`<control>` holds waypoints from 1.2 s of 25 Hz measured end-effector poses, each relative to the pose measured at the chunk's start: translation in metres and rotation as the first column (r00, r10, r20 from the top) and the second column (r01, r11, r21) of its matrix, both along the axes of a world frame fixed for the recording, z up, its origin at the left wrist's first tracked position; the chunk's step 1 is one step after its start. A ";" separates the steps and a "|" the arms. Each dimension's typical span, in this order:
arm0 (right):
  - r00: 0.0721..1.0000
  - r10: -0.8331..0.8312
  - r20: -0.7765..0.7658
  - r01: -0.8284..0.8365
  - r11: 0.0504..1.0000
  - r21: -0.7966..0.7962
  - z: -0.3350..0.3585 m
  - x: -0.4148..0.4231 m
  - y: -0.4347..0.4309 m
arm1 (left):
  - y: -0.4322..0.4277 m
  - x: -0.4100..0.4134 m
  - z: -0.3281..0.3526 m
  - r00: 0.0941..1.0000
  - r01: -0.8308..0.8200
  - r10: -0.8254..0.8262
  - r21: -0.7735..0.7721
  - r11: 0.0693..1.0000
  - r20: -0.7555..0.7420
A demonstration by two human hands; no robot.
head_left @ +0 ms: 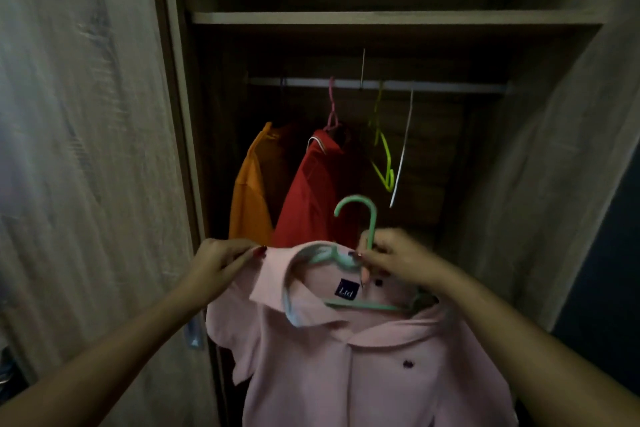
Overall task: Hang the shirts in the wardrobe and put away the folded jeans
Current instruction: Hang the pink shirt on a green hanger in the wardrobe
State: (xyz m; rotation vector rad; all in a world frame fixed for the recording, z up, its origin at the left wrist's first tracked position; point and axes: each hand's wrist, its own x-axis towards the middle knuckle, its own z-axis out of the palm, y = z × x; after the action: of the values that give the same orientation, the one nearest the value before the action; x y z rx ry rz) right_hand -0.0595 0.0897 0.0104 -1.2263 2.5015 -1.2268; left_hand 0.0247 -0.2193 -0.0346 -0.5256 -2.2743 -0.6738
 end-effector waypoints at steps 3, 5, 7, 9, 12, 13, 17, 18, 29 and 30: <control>1.000 -0.001 -0.028 -0.002 0.991 -0.134 0.011 0.005 0.002 | 0.009 0.000 0.003 0.993 0.040 -0.030 -0.084 0.996 0.117; 0.997 0.069 -0.030 -0.071 0.994 -0.086 0.006 0.008 -0.001 | 0.018 -0.001 -0.005 0.987 0.061 -0.030 -0.198 0.978 0.157; 0.997 0.061 -0.056 -0.064 0.996 -0.059 -0.004 -0.001 0.003 | 0.020 -0.002 -0.023 0.992 0.028 -0.001 -0.215 0.976 0.125; 0.987 -0.024 -0.159 0.032 0.998 0.051 -0.015 -0.018 0.022 | 0.014 0.002 -0.039 0.995 -0.074 0.086 -0.190 0.979 0.059; 0.944 -0.118 -0.307 0.235 0.895 0.378 -0.043 -0.039 0.050 | 0.004 0.016 -0.044 0.985 -0.173 0.166 -0.162 0.972 -0.054; 0.931 -0.152 -0.331 0.295 0.849 0.438 -0.052 -0.043 0.052 | 0.002 0.021 -0.041 0.982 -0.187 0.180 -0.148 0.971 -0.065; 0.947 -0.199 -0.250 0.290 0.864 0.412 -0.067 -0.049 0.035 | -0.015 0.034 -0.037 0.966 -0.259 0.257 -0.182 0.948 -0.037; 0.954 -0.230 -0.193 0.286 0.893 0.348 -0.068 -0.048 0.027 | -0.021 0.035 -0.037 0.959 -0.282 0.278 -0.203 0.938 -0.045; 0.796 -0.545 -0.263 0.484 0.834 -0.265 -0.056 -0.028 -0.052 | -0.055 0.052 -0.031 0.833 -0.537 0.521 -0.501 0.679 -0.187; 0.805 -0.532 -0.264 0.468 0.842 -0.269 -0.051 -0.023 -0.056 | -0.060 0.052 -0.029 0.822 -0.553 0.537 -0.484 0.678 -0.189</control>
State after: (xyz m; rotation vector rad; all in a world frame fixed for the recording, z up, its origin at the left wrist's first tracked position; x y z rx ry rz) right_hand -0.0829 0.0340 -0.0407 -0.8745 3.1702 -1.5064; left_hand 0.0764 -0.2789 -0.0639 -0.0582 -2.3982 0.2714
